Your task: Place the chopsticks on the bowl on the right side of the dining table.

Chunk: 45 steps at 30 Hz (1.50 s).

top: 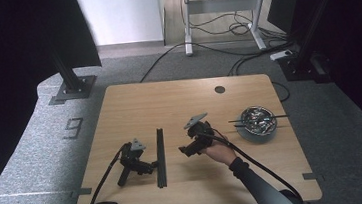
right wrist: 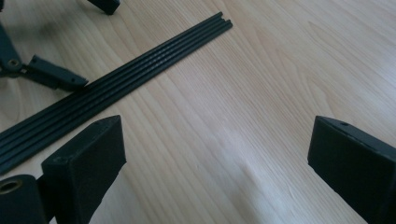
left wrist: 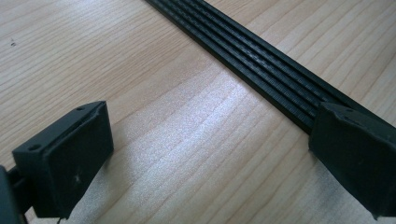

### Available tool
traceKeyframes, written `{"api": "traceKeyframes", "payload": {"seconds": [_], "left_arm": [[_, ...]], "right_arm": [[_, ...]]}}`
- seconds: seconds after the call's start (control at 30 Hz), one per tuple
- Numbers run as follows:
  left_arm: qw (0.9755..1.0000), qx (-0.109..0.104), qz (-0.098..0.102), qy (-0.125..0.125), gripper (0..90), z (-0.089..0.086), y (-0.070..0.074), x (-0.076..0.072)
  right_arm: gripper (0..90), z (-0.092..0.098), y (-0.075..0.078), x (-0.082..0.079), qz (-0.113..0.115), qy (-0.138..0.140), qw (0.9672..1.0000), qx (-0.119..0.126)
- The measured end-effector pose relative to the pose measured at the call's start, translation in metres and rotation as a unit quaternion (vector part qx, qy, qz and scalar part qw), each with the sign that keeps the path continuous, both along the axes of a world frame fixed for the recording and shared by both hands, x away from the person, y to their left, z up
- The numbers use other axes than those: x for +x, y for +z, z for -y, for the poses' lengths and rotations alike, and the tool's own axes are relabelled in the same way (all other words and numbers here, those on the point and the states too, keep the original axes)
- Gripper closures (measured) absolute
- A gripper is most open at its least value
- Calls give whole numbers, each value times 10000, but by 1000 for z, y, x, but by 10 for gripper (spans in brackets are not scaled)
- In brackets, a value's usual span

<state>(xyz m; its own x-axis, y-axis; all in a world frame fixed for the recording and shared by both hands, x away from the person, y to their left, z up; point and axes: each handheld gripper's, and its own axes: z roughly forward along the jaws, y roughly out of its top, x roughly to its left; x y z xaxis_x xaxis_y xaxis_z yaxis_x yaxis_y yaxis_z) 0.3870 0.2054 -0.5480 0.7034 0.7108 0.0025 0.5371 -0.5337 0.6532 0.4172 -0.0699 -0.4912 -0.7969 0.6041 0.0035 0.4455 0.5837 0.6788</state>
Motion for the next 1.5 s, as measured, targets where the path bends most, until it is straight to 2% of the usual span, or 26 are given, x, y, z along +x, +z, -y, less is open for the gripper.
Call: {"api": "traceKeyframes", "payload": {"seconds": [0.3, 0.53, 0.63, 0.83, 1.0, 1.3, 1.5], "left_arm": [[10000, -4, 0, 2, 0, 0, 0, 0], [10000, 5, 1, -4, 0, 0, 0, 0], [10000, 12, 0, -8, 0, 0, 0, 0], [10000, 9, -1, -6, 0, 0, 0, 0], [10000, 13, -2, -10, 0, 0, 0, 0], [10000, 17, -2, -13, 0, 0, 0, 0], [10000, 0, -1, -3, 0, 0, 0, 0]], "right_arm": [[31, -39, -17, 11, 96, 58, 9997, -227], [29, -60, -26, 13, 106, 139, 9995, -248], [26, -67, -31, 14, 205, 214, 9989, -376], [27, -75, -39, 15, 176, 194, 9990, -348], [26, -77, -46, 17, 188, 162, 9987, -439], [27, -79, -48, 17, 116, 148, 9992, -344], [18, -77, -51, 20, 119, 99, 9989, -434]]}}
